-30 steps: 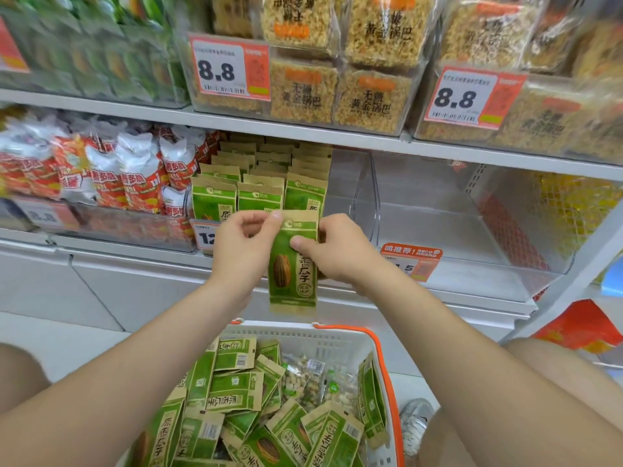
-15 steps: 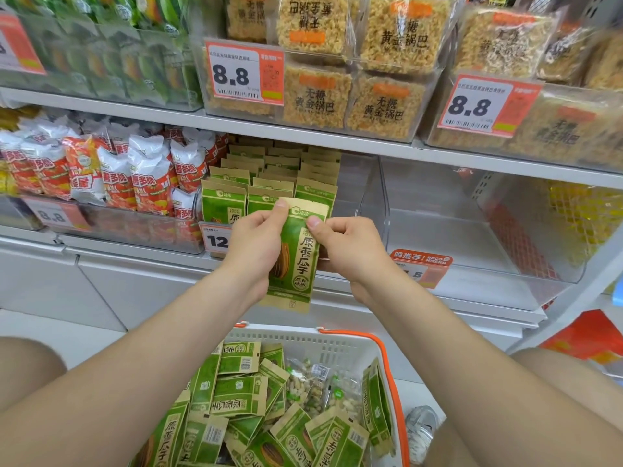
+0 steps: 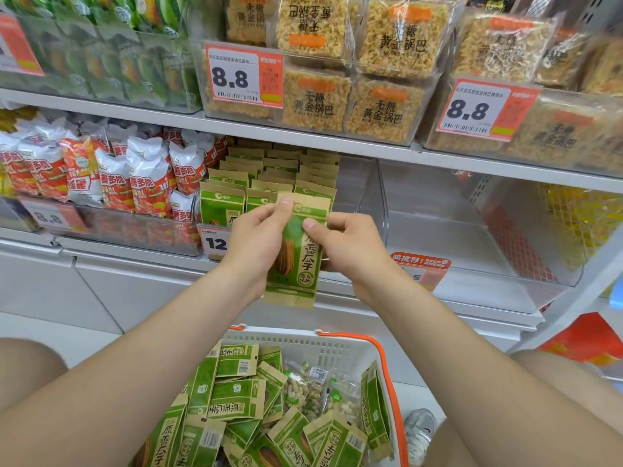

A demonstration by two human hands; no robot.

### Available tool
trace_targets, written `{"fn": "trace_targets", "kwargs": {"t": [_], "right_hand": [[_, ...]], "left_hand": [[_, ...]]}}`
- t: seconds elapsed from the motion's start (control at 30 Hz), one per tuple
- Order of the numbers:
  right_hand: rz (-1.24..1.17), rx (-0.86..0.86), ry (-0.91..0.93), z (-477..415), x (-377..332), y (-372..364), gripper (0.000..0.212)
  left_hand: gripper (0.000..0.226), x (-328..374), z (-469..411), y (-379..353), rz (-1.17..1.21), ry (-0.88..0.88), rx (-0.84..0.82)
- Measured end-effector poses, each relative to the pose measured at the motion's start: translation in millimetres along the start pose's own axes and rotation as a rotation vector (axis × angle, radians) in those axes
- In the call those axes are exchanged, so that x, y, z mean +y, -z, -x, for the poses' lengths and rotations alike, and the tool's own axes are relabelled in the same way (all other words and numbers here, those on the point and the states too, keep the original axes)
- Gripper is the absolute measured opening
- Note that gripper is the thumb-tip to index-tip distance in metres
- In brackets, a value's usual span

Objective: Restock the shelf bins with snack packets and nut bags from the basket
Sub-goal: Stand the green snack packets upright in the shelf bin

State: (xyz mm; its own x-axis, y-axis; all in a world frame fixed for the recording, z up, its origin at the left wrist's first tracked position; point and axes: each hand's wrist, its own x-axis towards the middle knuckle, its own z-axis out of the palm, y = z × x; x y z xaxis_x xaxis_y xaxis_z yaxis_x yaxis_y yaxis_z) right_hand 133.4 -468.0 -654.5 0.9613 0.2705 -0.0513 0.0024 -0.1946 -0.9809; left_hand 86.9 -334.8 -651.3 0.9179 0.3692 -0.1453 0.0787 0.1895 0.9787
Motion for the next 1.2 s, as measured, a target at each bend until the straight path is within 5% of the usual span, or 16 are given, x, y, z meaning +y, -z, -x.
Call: {"fn": "trace_targets", "kwargs": {"t": [0.17,0.4,0.53,0.7,0.8,1.2], "right_hand": [[-0.153,0.28,-0.034,-11,-4,6,0.019],[-0.347,0.178,-0.337,-14,-4,16,0.02],[-0.193,0.052,-0.277,-13,-6,20,0.022],[0.309,0.243,0.357,-9,-14,23,0.02],[0.368,0.291,0.568,-6,-18,24,0.017],[0.577,0.334,0.204,-53,30,7,0.017]], "left_hand": [[0.075,-11,0,3,-0.43,-0.158,-0.075],[0.107,-24,-7,10,-0.733,-0.483,-0.188],[0.101,-29,-13,15,-0.771,-0.512,-0.214],[0.083,-40,-27,20,-1.066,-0.465,-0.124],[0.074,-42,-27,23,-1.239,-0.454,-0.023],[0.056,-38,-27,24,-1.389,-0.511,0.05]]}}
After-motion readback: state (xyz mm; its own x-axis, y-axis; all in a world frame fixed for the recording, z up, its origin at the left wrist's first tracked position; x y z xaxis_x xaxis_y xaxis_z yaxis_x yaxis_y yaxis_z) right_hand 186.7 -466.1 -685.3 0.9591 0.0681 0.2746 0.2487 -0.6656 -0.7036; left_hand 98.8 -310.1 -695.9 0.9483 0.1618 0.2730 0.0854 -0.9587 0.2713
